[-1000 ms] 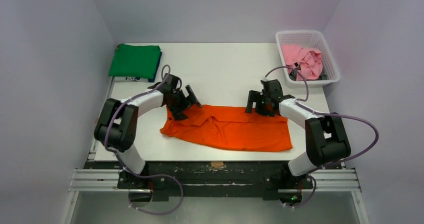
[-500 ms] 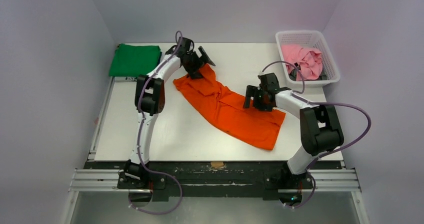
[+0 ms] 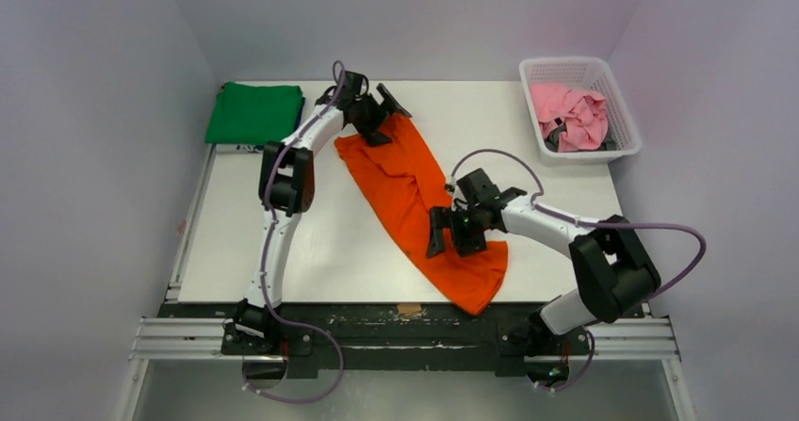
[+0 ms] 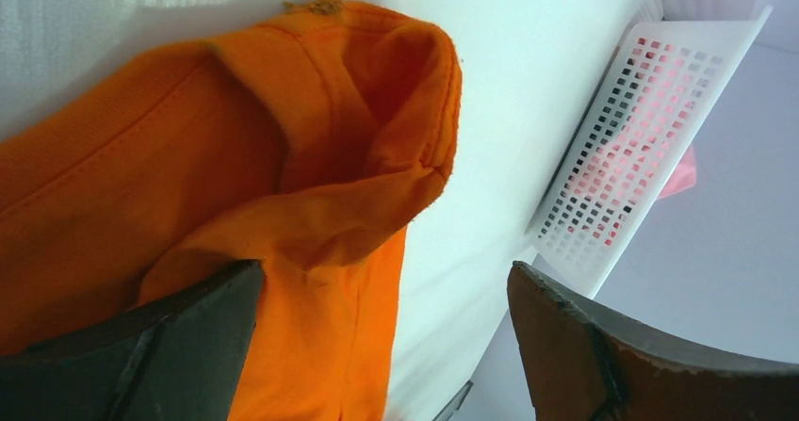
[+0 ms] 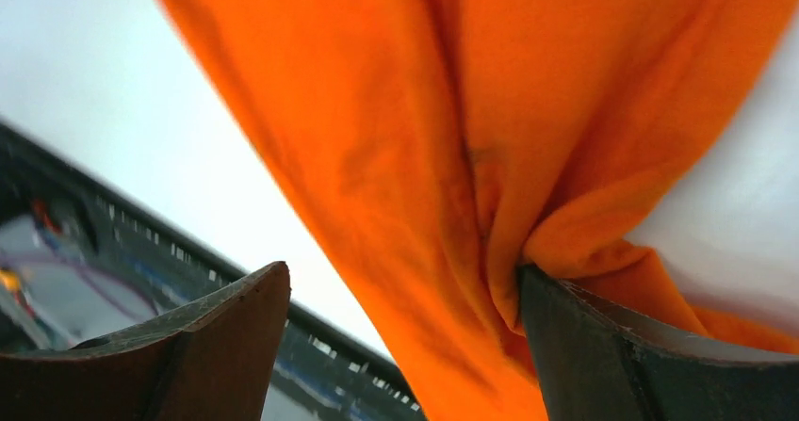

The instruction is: Fold and stack the t-shirts

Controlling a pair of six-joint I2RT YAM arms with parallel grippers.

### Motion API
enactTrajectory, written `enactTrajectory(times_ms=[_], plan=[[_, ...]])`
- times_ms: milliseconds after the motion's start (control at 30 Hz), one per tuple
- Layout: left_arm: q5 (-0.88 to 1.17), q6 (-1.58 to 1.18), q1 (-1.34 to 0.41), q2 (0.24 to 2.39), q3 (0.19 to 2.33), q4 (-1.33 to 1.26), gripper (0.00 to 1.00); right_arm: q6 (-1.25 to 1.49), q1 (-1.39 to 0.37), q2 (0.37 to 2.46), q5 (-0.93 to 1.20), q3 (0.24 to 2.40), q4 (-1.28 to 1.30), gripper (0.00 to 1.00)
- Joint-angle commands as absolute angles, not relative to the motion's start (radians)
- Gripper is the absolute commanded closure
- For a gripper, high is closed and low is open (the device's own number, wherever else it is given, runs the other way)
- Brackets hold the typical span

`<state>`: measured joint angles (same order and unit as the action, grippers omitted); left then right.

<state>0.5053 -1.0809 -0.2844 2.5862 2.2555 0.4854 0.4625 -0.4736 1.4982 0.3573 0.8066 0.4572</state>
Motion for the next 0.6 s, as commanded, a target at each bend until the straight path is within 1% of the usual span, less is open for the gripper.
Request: enactTrajectory(times_ms=[0, 67, 167, 267, 433, 500, 567], plan=[[0.51, -1.102, -0.299, 2.638, 2.278, 0.46, 0.0, 0.449, -0.622, 1.464, 0.47, 0.846, 0.586, 0.11], [0.527, -1.092, -0.299, 2.621, 2.275, 0.46, 0.0, 0.439, -0.635, 1.423, 0.414, 0.887, 0.625, 0.11], [0.526, -1.04, -0.298, 2.554, 2.256, 0.466, 0.0, 0.424, -0.636, 1.384, 0.219, 0.973, 0.679, 0.1], [0.516, -0.978, -0.298, 2.463, 2.255, 0.474, 0.0, 0.434, -0.636, 1.388, 0.069, 1.057, 0.654, 0.09], [0.535, -0.852, -0.298, 2.287, 2.277, 0.54, 0.0, 0.382, -0.634, 1.501, 0.04, 1.192, 0.471, 0.09], [0.489, -0.785, -0.295, 2.183, 2.217, 0.601, 0.0, 0.348, -0.635, 1.585, 0.034, 1.278, 0.438, 0.09], [0.409, -0.73, -0.282, 2.052, 2.078, 0.631, 0.0, 0.3, -0.634, 1.681, 0.028, 1.371, 0.419, 0.09]])
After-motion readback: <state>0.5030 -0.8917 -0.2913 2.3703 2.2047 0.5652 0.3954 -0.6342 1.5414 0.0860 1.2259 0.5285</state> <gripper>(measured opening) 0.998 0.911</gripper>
